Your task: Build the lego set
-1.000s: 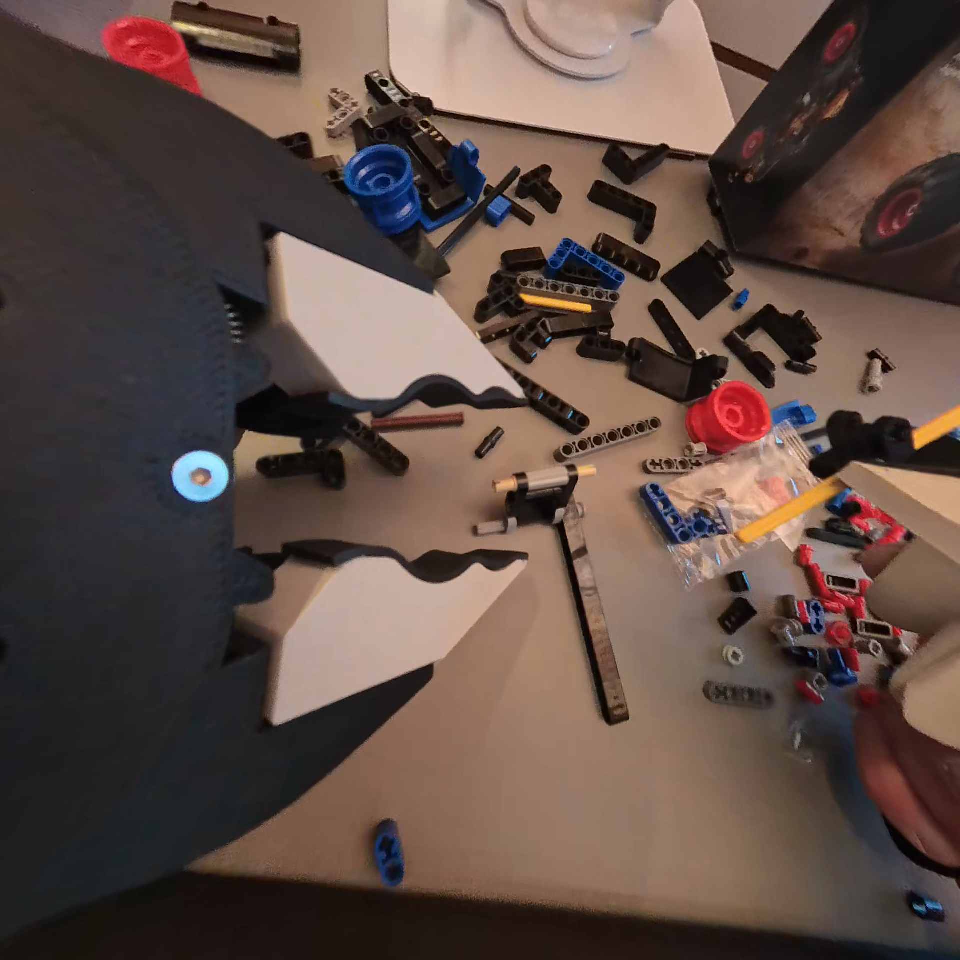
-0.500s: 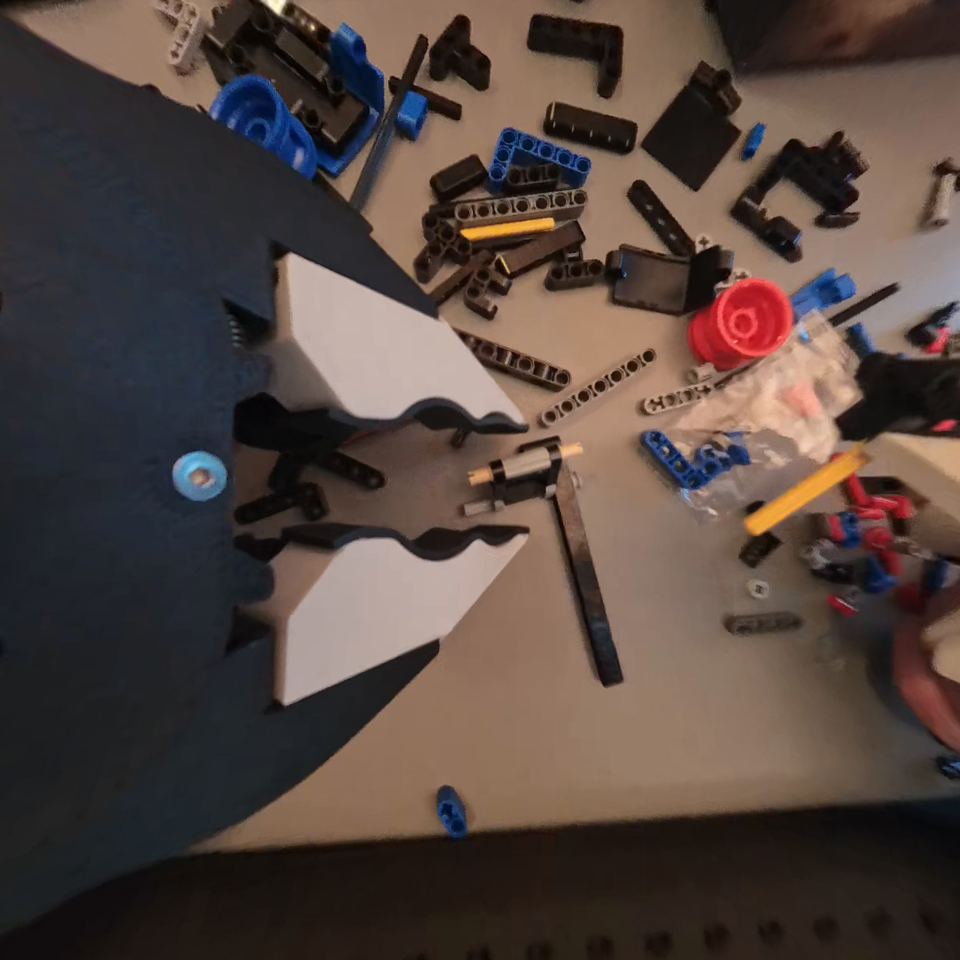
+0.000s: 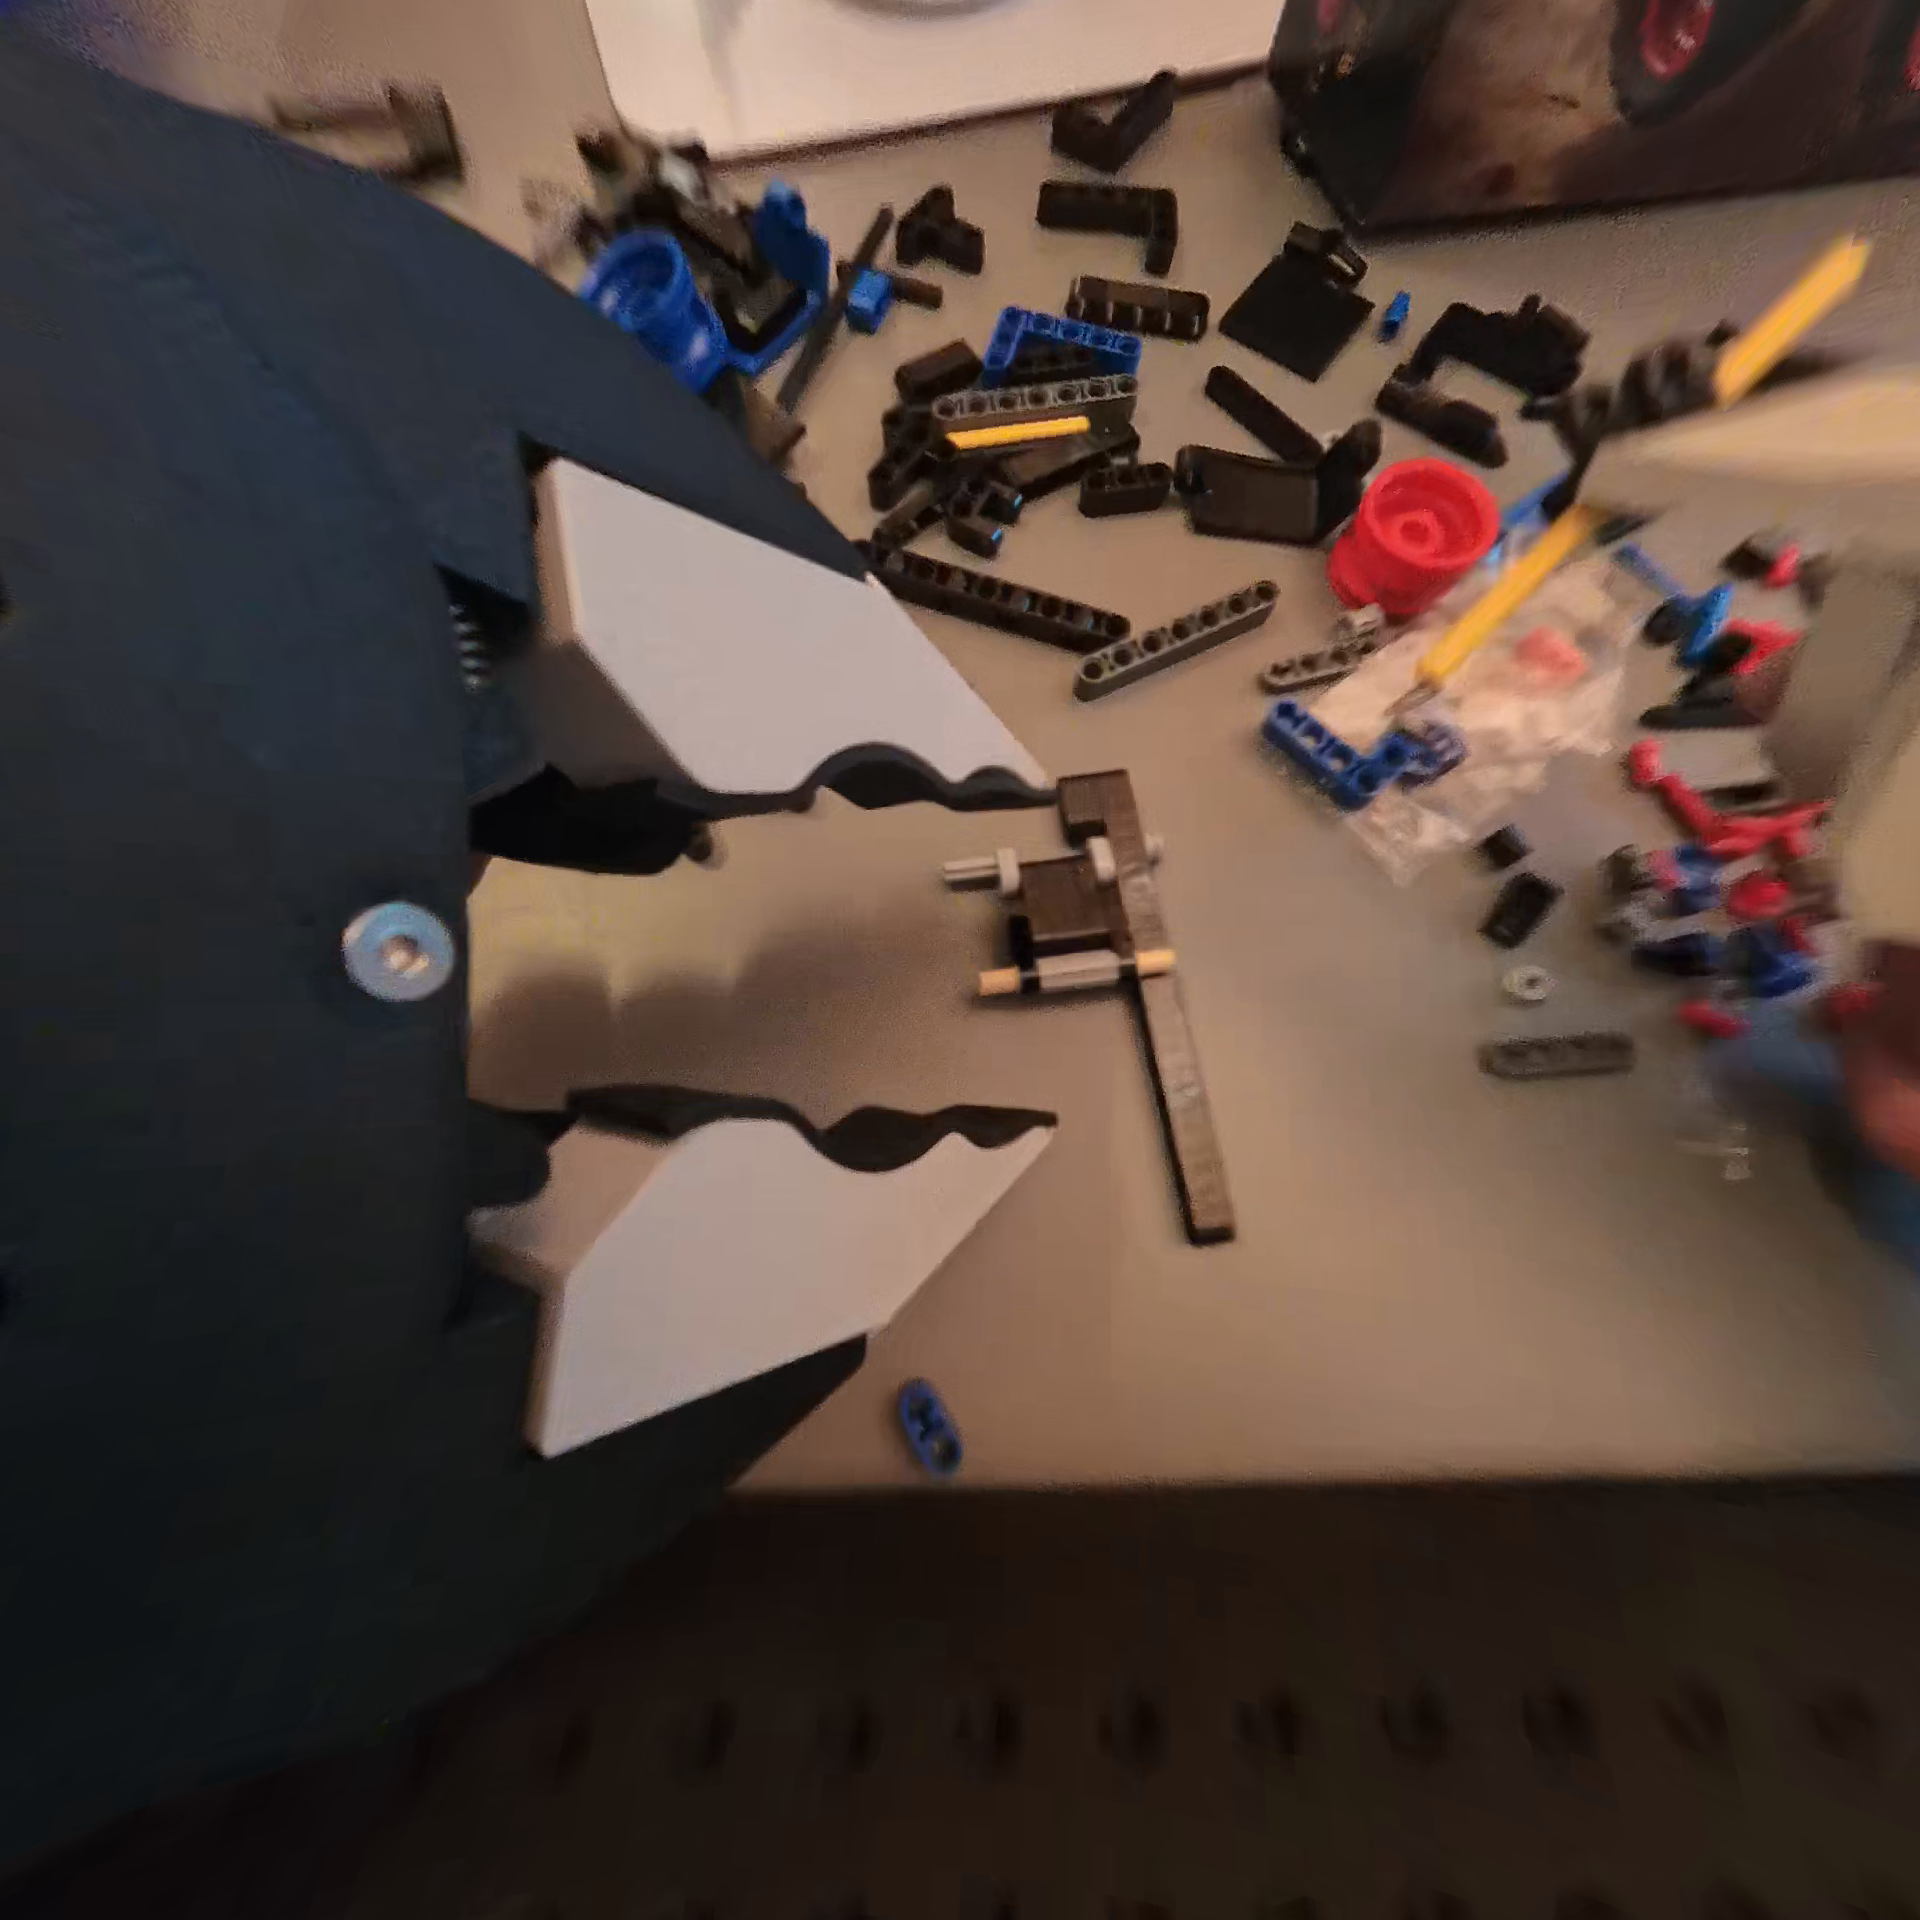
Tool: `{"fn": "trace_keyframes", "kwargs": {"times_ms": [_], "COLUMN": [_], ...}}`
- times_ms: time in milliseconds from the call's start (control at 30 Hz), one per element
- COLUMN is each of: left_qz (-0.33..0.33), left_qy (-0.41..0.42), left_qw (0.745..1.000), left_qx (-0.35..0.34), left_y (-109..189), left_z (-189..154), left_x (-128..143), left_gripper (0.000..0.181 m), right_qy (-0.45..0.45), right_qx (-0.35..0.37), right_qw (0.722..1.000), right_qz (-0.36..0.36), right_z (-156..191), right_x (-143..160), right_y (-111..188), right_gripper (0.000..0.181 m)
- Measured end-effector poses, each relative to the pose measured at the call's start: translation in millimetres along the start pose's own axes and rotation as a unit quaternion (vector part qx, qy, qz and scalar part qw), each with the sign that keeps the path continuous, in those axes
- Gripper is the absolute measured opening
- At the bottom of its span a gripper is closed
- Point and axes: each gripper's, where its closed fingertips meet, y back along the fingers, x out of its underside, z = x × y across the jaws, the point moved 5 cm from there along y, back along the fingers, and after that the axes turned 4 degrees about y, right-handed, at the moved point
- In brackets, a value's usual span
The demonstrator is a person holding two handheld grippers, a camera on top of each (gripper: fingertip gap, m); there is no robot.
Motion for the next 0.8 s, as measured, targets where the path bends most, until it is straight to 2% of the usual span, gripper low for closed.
{"fn": "trace_keyframes", "kwargs": {"times_ms": [67,133,333,367,433,567,800], "left_qz": [-0.047,-0.064,0.037,0.035,0.037,0.033,-0.003], "left_qy": [0.071,0.092,0.075,0.09,0.105,0.134,0.138], "left_qw": [0.994,0.992,0.993,0.99,0.986,0.978,0.98], "left_qx": [0.062,0.054,0.086,0.101,0.122,0.155,0.142], "left_y": [10.4,9.5,-24.9,-26.8,-30.5,-36.7,-36.8], "left_z": [7.8,28.0,45.1,46.9,50.1,49.1,38.4], "left_x": [-5.7,-7.1,1.4,-0.2,-0.4,-0.9,-1.7], "left_gripper": [0.063,0.054,0.024,0.03,0.028,0.014,0.013], "right_qy": [0.0,0.001,0.003,0.002,0.003,0.004,0.003], "right_qx": [0.001,0.003,0.008,0.008,0.006,0.002,0.004], "right_qw": [1.0,1.0,1.0,1.0,1.0,1.0,1.0], "right_qz": [0.003,0.01,0.02,0.019,0.018,0.02,0.022], "right_z": [0.0,-0.4,-2.2,-2.2,-1.3,0.1,-0.2], "right_x": [0.9,3.1,6.7,6.4,6.1,6.3,6.9], "right_y": [-0.4,-1.4,-2.3,-2.1,-2.0,-2.7,-2.1], "right_gripper": [0.02,0.02,0.02,0.02,0.02,0.02,0.021]}}
